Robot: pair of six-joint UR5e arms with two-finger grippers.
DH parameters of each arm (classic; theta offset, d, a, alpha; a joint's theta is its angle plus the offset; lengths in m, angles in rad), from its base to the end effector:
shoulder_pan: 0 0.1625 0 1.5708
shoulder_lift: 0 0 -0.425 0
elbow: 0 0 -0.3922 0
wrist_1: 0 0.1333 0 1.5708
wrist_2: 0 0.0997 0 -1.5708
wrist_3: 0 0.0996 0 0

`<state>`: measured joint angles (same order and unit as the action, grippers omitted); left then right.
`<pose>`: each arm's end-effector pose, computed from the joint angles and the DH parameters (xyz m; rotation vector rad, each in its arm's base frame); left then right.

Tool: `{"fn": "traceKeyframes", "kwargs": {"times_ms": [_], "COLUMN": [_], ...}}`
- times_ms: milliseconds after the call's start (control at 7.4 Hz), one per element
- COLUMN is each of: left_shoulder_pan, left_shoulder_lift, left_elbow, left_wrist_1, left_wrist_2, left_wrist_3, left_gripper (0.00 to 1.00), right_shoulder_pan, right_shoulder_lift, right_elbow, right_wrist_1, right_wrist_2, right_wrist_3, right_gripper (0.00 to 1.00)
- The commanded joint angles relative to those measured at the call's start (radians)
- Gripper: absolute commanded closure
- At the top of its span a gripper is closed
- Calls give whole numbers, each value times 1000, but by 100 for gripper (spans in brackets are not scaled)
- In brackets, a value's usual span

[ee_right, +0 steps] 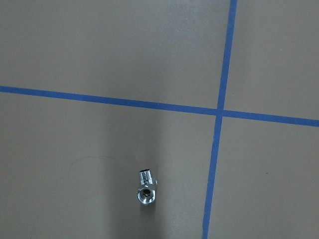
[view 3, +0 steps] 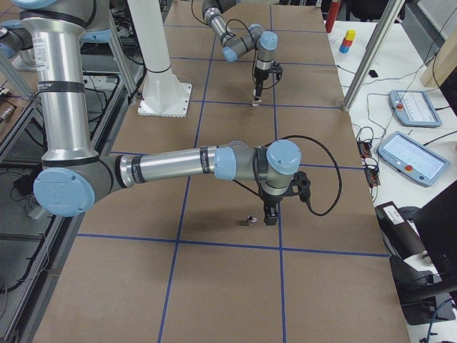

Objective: Assemble PPR valve and pipe with both arms
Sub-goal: 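Set the valve upright at the centre, open the left gripper and withdraw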

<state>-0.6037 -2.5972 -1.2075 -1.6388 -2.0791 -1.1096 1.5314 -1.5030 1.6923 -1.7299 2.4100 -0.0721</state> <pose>0.6145 -0.5268 0.1394 -0.0550 0.8611 0.0522 0.0388 -0.5176 0.5762 0.0421 -0.8391 -0.1175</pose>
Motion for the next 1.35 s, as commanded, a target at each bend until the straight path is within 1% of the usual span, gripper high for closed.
{"fn": "traceKeyframes", "kwargs": {"times_ms": [0,135,270,405,541,676,946,1216], "left_shoulder_pan": [-71,-105,-155,-210,-269,-304,-335,-335], "left_shoulder_lift": [2,55,165,281,343,377,416,416], "left_elbow": [-108,-236,-379,-476,-515,-520,-518,-518], "left_wrist_1": [52,138,167,175,177,177,177,177], "left_wrist_2": [-12,-15,-36,-91,-114,-121,-119,-119], "left_wrist_3": [-7,8,86,179,253,314,396,396], "left_gripper": [0,0,0,0,0,0,0,0], "right_shoulder_pan": [-25,-58,-110,-147,-149,-157,-187,-253], "right_shoulder_lift": [26,35,61,56,29,-5,-10,-13], "right_elbow": [0,1,4,-15,-52,-69,-106,-132], "right_wrist_1": [1,3,6,76,157,215,242,243], "right_wrist_2": [-5,-41,-114,-130,-124,-121,-80,-74], "right_wrist_3": [-2,17,59,61,63,64,63,63], "right_gripper": [1,1,1,1,1,1,1,1]}}
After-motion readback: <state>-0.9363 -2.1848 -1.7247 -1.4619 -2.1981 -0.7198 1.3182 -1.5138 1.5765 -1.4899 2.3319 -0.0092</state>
